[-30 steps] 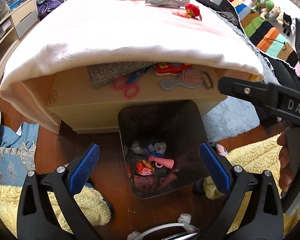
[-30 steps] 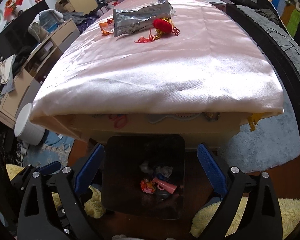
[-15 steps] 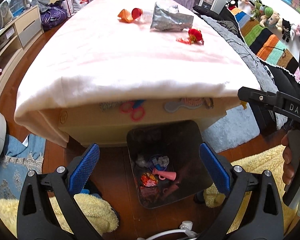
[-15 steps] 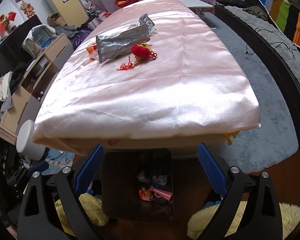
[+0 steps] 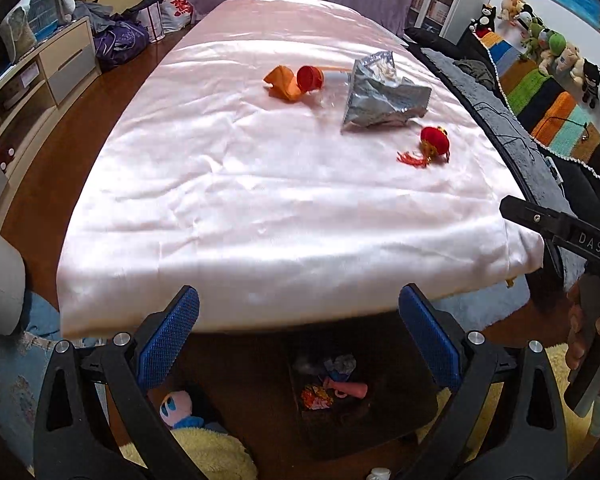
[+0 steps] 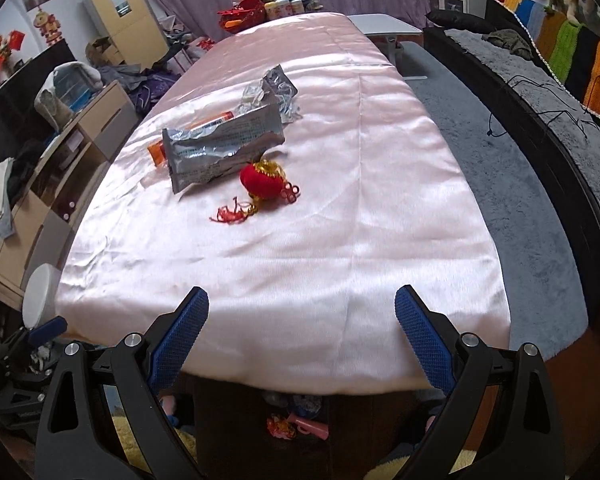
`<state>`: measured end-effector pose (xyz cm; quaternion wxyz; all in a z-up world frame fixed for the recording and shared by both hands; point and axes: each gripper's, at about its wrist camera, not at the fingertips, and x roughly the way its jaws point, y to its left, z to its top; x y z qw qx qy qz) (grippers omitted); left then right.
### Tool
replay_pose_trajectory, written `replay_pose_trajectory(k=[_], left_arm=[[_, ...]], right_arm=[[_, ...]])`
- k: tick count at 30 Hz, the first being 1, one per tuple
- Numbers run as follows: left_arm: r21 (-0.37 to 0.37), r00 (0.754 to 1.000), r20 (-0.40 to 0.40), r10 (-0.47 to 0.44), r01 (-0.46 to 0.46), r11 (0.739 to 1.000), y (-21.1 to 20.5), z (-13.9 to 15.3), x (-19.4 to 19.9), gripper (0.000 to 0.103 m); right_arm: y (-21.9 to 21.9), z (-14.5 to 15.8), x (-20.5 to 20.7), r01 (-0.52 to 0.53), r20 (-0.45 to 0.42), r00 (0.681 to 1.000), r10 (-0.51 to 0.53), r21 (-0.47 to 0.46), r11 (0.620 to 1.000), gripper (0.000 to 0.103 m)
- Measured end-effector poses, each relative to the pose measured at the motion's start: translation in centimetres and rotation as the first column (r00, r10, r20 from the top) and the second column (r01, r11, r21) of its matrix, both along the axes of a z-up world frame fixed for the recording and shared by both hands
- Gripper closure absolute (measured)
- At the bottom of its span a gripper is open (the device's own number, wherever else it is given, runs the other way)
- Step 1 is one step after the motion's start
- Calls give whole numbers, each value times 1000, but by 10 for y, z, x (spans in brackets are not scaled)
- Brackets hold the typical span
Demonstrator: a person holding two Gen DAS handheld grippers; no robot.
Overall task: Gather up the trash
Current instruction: 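Grasp the red ornament with the right tool while the left grasps the clear wrapper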
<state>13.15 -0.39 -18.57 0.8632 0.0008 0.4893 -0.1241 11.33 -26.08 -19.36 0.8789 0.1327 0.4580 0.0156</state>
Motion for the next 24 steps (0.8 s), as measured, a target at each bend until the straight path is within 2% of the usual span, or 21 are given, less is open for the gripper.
replay_pose_trajectory(k=[6, 12, 17, 20, 22, 24], left_arm=[[-8, 999, 34, 6, -6, 1000, -2, 18, 42, 9], [-32, 998, 56, -1, 3, 999, -8, 30, 84, 17], [-24, 997, 63, -41, 42, 999, -29, 35, 115, 20], [-31, 996, 59, -69, 71, 997, -42, 34, 132, 21], [-31, 995, 57, -87, 89, 996, -51, 32, 142, 21], [-33, 993, 51, -103, 104, 994, -59, 29, 151, 21]], right_arm=[[4, 3, 38, -17, 20, 1000, 17, -5, 1000, 10], [16, -10, 74, -63, 2, 998, 63, -18, 998, 34], [21, -22, 94, -70, -11, 997, 70, -16, 997, 35], [24, -23, 99, -76, 6, 997, 76, -48, 996, 37], [25, -23, 102, -76, 11, 997, 77, -70, 995, 46], [24, -23, 102, -83, 17, 996, 85, -73, 994, 50]])
